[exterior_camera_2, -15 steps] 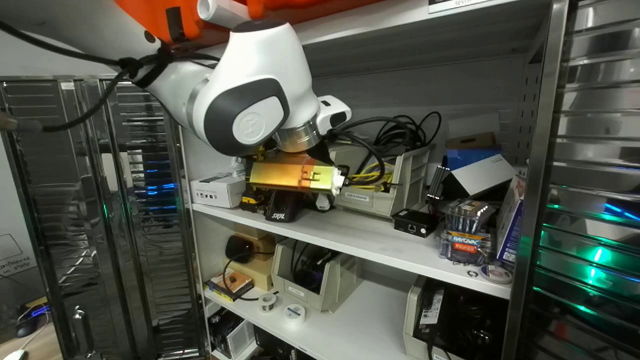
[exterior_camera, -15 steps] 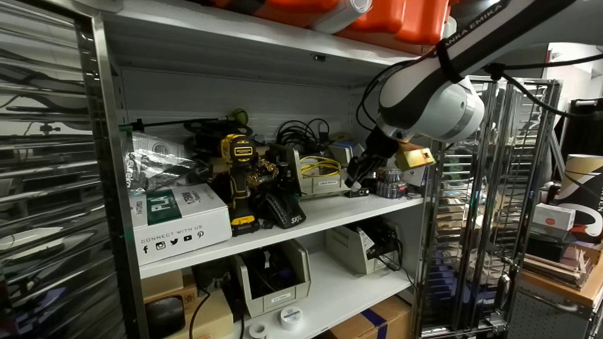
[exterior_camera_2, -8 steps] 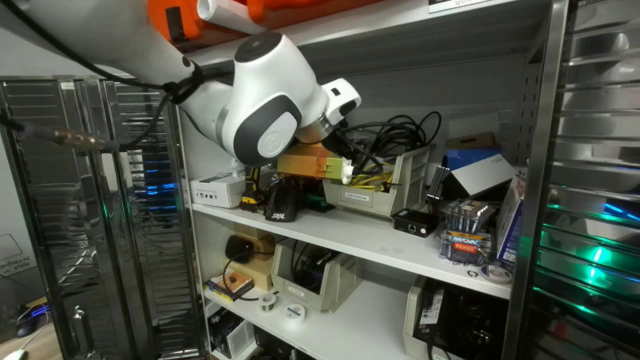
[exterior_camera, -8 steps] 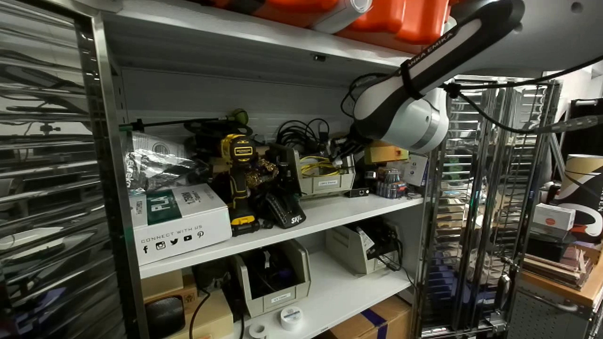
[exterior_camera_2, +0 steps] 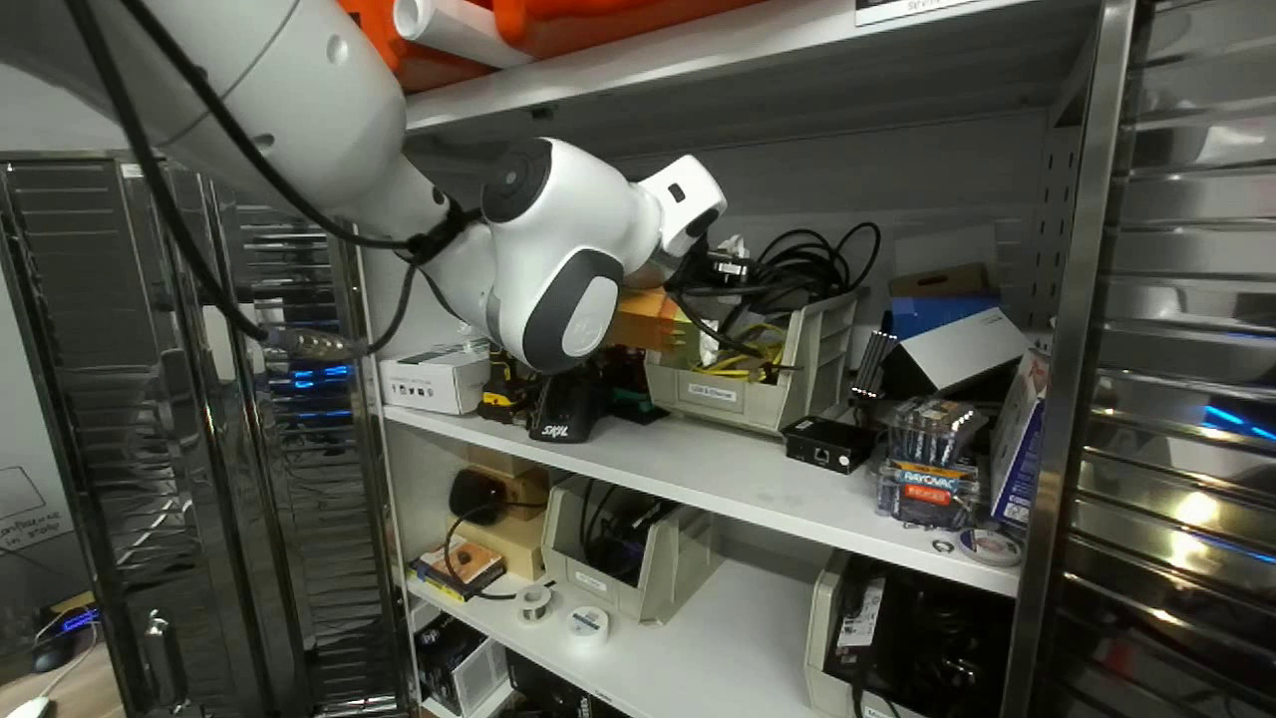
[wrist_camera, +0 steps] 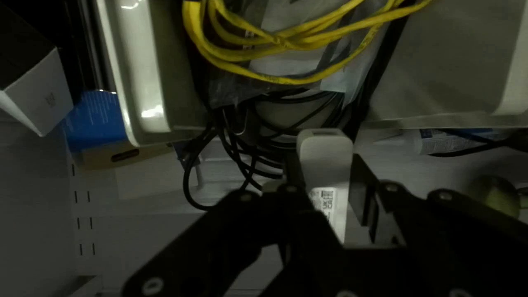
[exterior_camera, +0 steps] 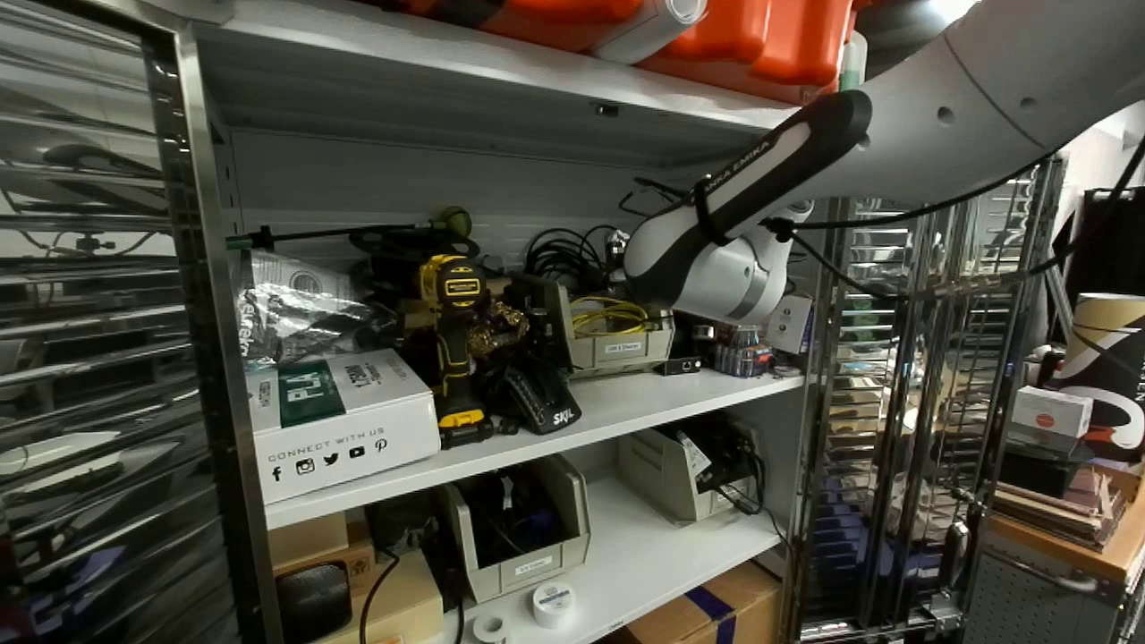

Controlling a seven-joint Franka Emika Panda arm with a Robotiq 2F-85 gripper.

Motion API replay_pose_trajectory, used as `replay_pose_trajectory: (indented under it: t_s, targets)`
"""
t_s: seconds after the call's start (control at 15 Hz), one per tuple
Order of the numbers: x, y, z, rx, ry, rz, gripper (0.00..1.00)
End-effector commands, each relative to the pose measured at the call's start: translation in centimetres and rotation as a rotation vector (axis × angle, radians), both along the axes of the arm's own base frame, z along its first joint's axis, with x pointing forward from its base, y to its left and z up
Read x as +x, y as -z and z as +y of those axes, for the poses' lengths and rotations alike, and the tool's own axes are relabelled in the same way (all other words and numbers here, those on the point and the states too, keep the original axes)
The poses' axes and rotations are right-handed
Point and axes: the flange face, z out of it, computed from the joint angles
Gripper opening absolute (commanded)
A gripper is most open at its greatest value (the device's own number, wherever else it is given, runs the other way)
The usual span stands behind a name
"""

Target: Put the white cable in the storage box

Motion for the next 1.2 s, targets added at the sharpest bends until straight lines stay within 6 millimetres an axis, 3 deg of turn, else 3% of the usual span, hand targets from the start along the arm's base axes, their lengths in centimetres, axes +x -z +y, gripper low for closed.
replay_pose_trajectory:
  t_s: [0.0, 0.2, 0.27, 0.4, 0.73, 1.13]
  targets:
    - [2.1, -0.1, -0.1, 0.002, 0.051, -0.07, 0.15]
    - [2.9, 0.5, -0.3, 0.0, 0.071, -0.043, 0.15]
    - [3.0, 0.6, -0.3, -0.006, 0.075, -0.034, 0.55]
    - [3.2, 0.7, -0.2, 0.007, 0.081, -0.009, 0.62]
    - [3.2, -0.1, 0.5, 0.047, 0.075, 0.049, 0.99]
    - [1.1, -1.2, 0.8, 0.084, 0.047, 0.134, 1.0]
